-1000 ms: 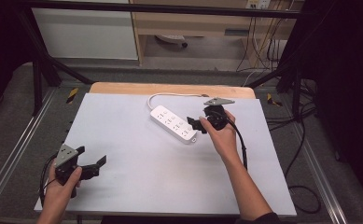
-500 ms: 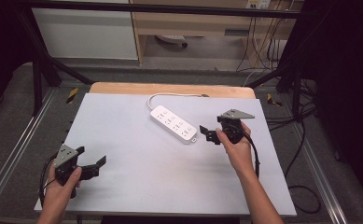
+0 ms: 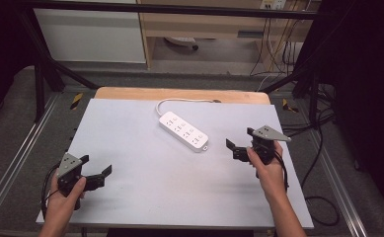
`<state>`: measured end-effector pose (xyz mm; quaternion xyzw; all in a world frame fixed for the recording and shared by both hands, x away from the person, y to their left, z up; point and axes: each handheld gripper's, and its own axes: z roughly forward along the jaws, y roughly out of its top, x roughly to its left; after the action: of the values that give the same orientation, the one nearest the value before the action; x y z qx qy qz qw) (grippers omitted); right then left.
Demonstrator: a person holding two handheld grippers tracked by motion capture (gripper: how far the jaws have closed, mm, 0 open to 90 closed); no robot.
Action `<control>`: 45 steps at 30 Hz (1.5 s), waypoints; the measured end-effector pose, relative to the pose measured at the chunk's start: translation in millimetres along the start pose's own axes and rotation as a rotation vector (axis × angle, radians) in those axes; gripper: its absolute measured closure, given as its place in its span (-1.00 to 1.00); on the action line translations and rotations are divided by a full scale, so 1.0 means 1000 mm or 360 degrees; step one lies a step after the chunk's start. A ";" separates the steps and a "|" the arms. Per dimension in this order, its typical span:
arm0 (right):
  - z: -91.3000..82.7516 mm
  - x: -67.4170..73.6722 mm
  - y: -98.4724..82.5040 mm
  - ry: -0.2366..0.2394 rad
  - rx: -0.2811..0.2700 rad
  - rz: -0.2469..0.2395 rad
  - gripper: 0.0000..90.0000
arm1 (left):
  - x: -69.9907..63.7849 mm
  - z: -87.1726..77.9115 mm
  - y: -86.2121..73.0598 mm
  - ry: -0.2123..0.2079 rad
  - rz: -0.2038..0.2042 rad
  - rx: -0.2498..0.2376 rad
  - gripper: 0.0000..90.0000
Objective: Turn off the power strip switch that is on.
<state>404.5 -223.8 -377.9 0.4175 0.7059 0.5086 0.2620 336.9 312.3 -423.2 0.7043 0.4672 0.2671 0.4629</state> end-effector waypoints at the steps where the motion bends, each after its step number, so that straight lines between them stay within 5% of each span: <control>1: -0.003 -0.001 -0.002 -0.0006 -0.0004 0.0004 -0.85 | 0.000 0.000 0.000 0.0001 0.0000 0.0001 -0.88; 25: -0.052 -0.005 -0.043 -0.0081 -0.0093 0.0001 -0.93 | 0.002 -0.002 0.000 0.0008 -0.0017 -0.0012 -0.88; 45: -0.050 -0.005 -0.080 -0.0083 0.0020 -0.0015 -0.92 | 0.002 -0.003 0.000 0.0001 -0.0017 -0.0012 -0.88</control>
<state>341.6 -263.5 -435.9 0.4289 0.7040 0.4919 0.2800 335.4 315.6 -421.9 0.7000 0.4701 0.2667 0.4669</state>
